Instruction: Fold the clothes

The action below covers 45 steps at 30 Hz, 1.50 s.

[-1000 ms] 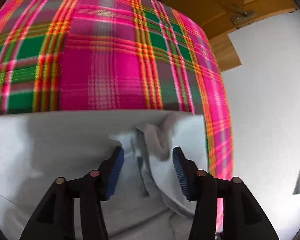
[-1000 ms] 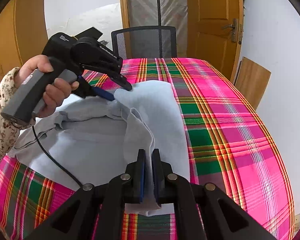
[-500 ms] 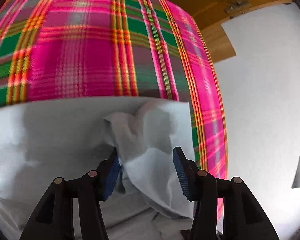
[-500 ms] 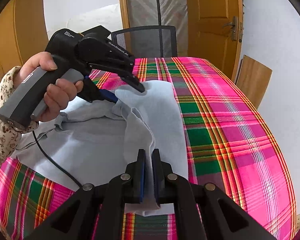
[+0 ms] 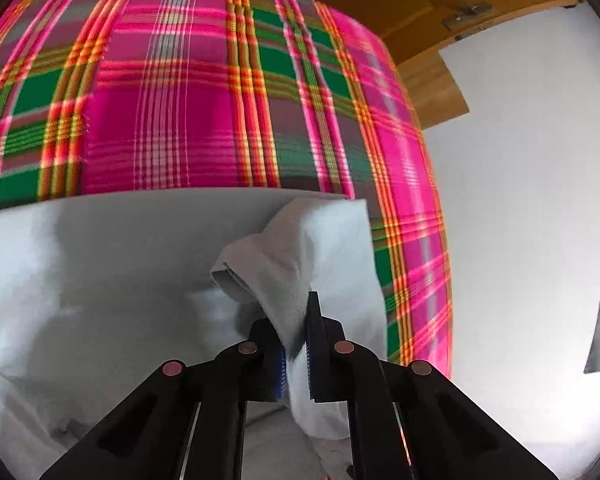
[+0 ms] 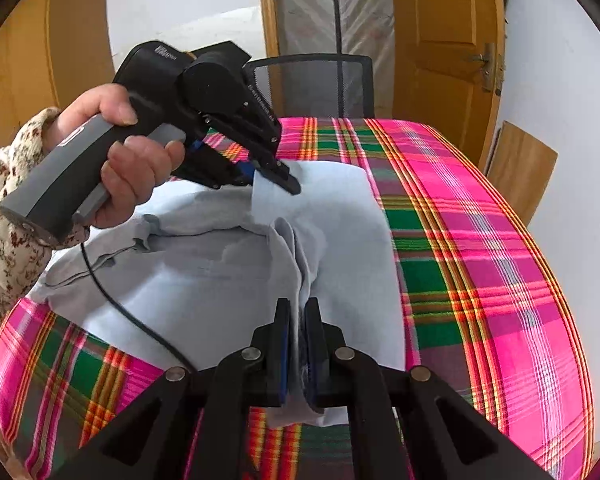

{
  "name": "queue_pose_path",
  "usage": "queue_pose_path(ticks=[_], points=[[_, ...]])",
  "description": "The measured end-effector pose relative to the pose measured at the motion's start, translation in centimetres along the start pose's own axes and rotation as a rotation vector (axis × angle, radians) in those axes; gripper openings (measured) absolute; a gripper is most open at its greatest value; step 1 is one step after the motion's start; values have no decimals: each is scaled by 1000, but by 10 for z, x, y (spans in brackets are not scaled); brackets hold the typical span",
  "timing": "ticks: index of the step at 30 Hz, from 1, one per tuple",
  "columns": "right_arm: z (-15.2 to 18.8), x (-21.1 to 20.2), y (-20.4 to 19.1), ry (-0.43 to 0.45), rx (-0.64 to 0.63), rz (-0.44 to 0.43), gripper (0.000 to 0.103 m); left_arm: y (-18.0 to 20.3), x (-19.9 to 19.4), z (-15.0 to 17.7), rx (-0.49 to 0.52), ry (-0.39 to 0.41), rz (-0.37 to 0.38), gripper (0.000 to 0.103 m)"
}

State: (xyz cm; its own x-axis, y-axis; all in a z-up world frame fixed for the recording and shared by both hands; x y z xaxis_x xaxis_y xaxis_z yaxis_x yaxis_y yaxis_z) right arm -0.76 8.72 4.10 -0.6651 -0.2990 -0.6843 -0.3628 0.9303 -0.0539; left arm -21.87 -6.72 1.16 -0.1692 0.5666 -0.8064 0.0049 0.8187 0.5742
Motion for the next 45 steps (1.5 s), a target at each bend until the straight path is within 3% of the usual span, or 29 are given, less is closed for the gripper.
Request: queue_pose_path(ticks=[11,18,22,27,30,35,39,45], points=[[-8,-8,-41,27,-81,-40,7,-22,-37,-5,-28,6,-19,8],[-7,15,-67,-20,-132,-62,7,-52,-15,-14,-65,-53,-30,8],[-8,29,-75,-43,-145,-66,7,-63,-3,-21,-89,-78,17,11],[-6,38,-75,-84,-114,-119,8,-68,-15,-14,-80,-80,26,34],[-3,39,-75,-107,-92,-166,11,-76,-29,-2,-104,-62,14,44],[-2,26,-68,-110,-30,-274,14,-86,-62,30,-128,-34,24,49],[-4,10,-61,-81,-2,-311,14,-85,-92,60,-100,-1,1,53],[-8,-11,-35,-20,53,-275,14,-85,-133,117,-75,68,-50,57]])
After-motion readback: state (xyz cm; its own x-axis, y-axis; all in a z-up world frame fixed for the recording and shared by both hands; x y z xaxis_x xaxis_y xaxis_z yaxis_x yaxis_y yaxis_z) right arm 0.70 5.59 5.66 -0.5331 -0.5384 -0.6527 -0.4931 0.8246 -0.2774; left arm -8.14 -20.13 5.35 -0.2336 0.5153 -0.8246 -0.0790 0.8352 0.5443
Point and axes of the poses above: each gripper's, at about its wrist camera, not at the fingertips, and x roughly the way its jaws point, y to its right, z to its underside, the point moved 1 cm from there along x, roughly the way its jaws point
